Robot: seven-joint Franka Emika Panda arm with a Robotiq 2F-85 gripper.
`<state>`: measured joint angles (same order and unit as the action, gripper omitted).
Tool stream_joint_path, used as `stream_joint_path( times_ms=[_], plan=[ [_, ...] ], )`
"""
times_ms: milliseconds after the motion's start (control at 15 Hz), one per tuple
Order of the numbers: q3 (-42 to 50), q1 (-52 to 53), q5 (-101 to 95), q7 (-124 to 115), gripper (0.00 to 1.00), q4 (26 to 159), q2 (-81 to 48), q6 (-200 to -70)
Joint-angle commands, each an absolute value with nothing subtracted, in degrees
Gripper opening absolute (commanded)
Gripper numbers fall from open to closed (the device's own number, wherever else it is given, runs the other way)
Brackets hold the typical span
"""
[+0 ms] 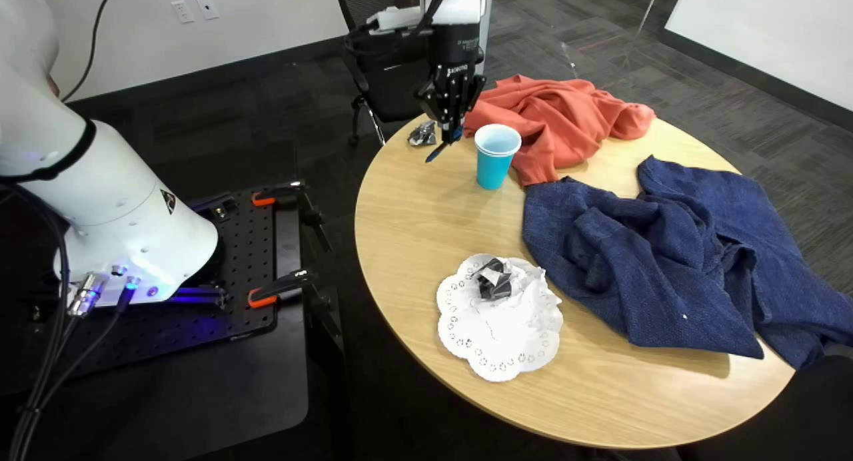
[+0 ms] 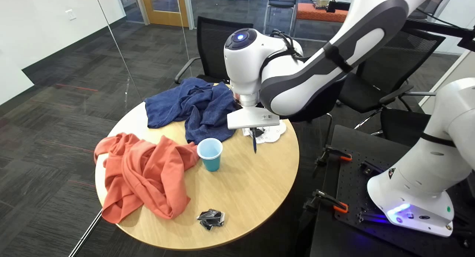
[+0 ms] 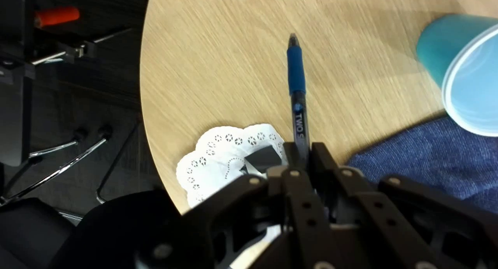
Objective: Take the pen out of the light blue cup
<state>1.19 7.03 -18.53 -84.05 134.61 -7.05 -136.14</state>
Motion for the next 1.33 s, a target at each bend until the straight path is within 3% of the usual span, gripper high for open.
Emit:
stream_joint_path(
  times_ms=[0,1067,1133,1267],
  plan=[
    [0.3,5.7,-14.0,-78.8,0.03,135.2,-10.5,-139.4],
    [1.2,5.4,6.2,-65.9,0.03,134.8,-26.2,-147.8],
    [1.3,5.5,6.5,-65.8,0.29,134.8,-26.4,-147.9],
    [1.6,5.7,6.9,-65.9,0.45,134.9,-26.6,-148.1]
  ],
)
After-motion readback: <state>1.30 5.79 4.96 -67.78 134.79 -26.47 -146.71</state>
